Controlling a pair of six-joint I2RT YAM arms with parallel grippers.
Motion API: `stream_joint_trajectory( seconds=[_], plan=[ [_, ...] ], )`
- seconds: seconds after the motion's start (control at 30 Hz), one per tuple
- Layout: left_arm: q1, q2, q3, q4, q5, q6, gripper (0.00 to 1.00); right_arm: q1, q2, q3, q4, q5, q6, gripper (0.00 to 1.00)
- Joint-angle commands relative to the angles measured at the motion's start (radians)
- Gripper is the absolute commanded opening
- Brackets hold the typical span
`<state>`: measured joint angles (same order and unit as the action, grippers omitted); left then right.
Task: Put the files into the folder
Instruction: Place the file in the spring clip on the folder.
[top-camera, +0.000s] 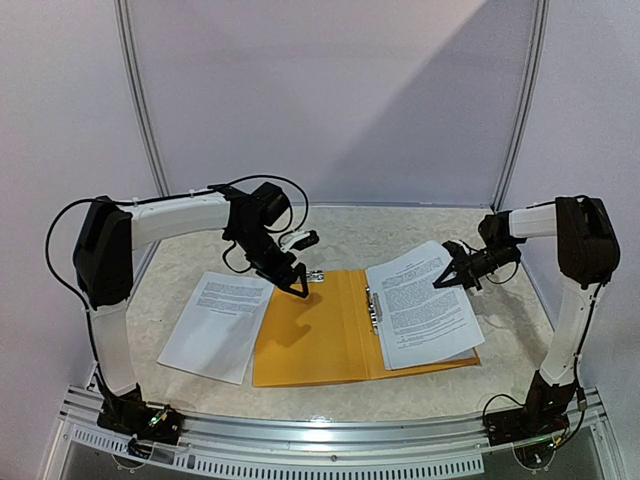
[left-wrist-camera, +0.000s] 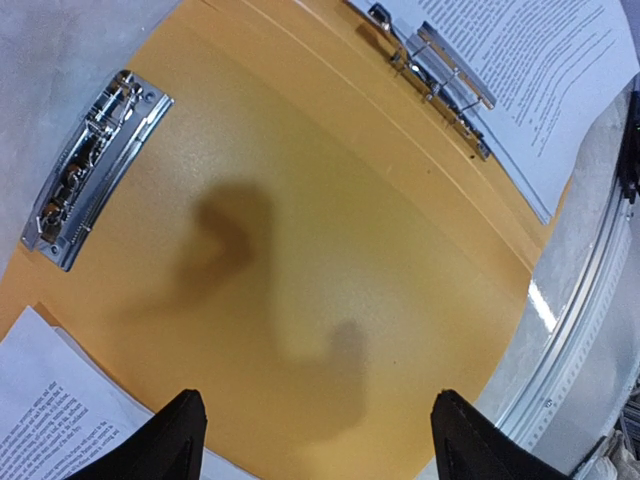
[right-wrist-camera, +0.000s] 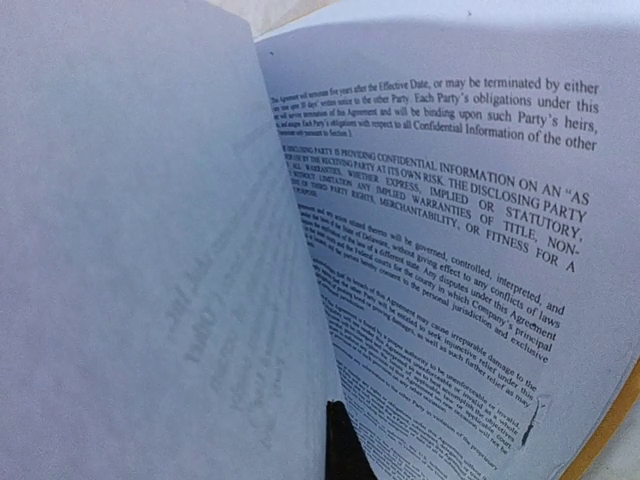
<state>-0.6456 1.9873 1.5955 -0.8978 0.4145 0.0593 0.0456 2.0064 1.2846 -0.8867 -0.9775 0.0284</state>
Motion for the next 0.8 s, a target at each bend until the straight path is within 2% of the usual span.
stream_joint_trajectory(
  seconds=[0.0,0.63,0.7,0.77],
  plan=[
    [0.006,-0.01,0.006,0.014,0.004,0.0,0.8,0.004,0.005,-0.02,0.073,-0.031,0.041,0.0],
    [0.014,-0.005,0.033,0.007,-0.002,-0.004,0.8,0.03,0.018,-0.029,0.055,-0.009,0.036,0.0],
    [0.014,-0.002,0.037,0.003,-0.003,-0.002,0.8,0.03,0.016,-0.029,0.05,0.009,0.037,0.08],
    [0.015,0.001,0.042,0.0,-0.003,-0.002,0.8,0.03,0.015,-0.027,0.045,0.03,0.041,0.25]
  ],
)
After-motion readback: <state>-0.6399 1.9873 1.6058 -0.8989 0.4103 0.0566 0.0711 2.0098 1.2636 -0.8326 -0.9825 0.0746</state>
